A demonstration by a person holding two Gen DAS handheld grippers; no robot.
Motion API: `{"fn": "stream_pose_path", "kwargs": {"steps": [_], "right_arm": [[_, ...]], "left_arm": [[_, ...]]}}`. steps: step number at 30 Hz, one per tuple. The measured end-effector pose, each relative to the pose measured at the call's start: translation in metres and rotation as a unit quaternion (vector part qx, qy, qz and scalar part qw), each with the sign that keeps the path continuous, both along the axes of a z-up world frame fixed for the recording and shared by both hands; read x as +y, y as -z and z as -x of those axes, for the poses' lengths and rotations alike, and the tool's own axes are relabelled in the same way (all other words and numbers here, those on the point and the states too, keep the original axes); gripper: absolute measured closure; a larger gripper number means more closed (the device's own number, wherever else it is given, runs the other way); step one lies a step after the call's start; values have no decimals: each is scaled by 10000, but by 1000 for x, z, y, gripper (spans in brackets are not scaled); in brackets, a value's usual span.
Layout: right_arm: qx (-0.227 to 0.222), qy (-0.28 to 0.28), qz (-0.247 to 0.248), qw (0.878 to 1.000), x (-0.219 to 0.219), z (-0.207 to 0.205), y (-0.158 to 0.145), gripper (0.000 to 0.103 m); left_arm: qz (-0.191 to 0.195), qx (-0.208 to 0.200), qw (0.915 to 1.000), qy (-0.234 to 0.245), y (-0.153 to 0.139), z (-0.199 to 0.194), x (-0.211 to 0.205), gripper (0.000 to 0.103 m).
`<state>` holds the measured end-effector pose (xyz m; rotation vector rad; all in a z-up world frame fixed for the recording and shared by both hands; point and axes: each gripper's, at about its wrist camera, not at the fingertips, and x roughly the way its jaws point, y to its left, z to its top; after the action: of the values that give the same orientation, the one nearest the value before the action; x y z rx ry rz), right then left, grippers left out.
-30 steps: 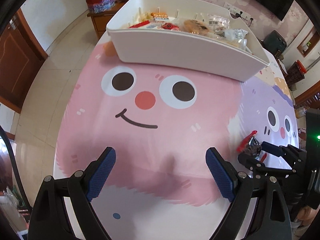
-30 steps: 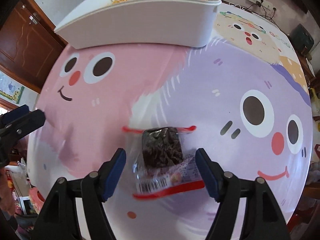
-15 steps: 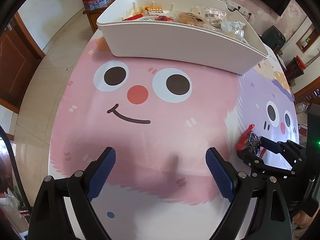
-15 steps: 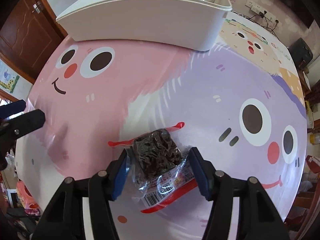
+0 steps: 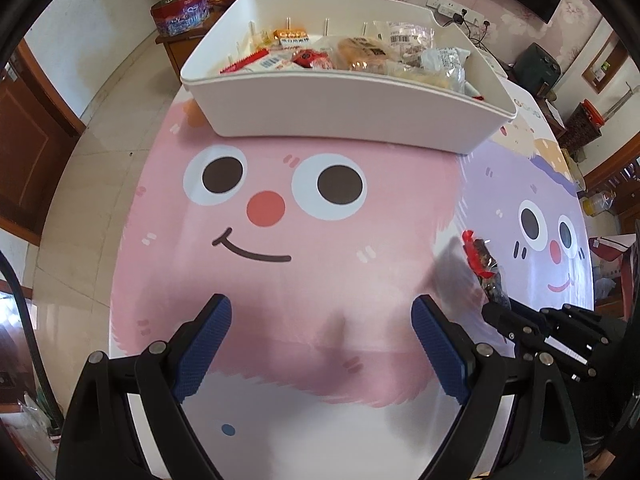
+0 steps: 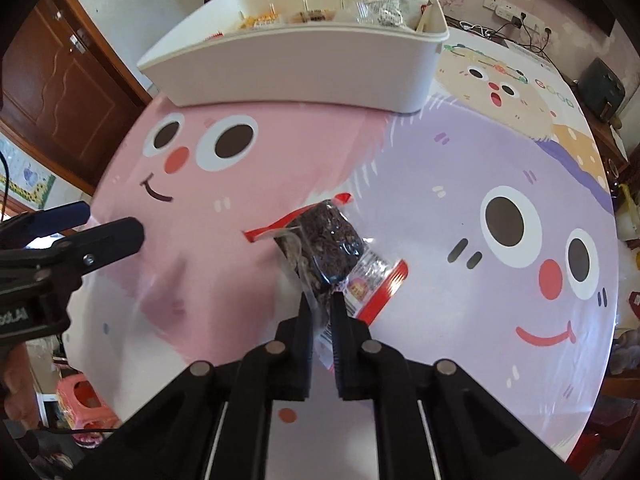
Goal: Organize snacks
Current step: 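Carry the chocolate packet over the white tray and open the right tool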
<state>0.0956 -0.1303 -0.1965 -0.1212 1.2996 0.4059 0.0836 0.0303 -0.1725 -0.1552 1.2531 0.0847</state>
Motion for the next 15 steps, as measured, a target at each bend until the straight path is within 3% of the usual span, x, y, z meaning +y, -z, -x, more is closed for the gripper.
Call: {"fn": "stream_pose_path", "kwargs": {"steps": [6,15], "right_arm": [[-107,56,-238,9996,10,-1,-17,96],[-616,82,-714,9955,27,-12,-83,96]], "left_arm": [[-10,-43,10000,15,-12,-6,5,12],[49,-322,9995,58,-54,-24,15,12]]}}
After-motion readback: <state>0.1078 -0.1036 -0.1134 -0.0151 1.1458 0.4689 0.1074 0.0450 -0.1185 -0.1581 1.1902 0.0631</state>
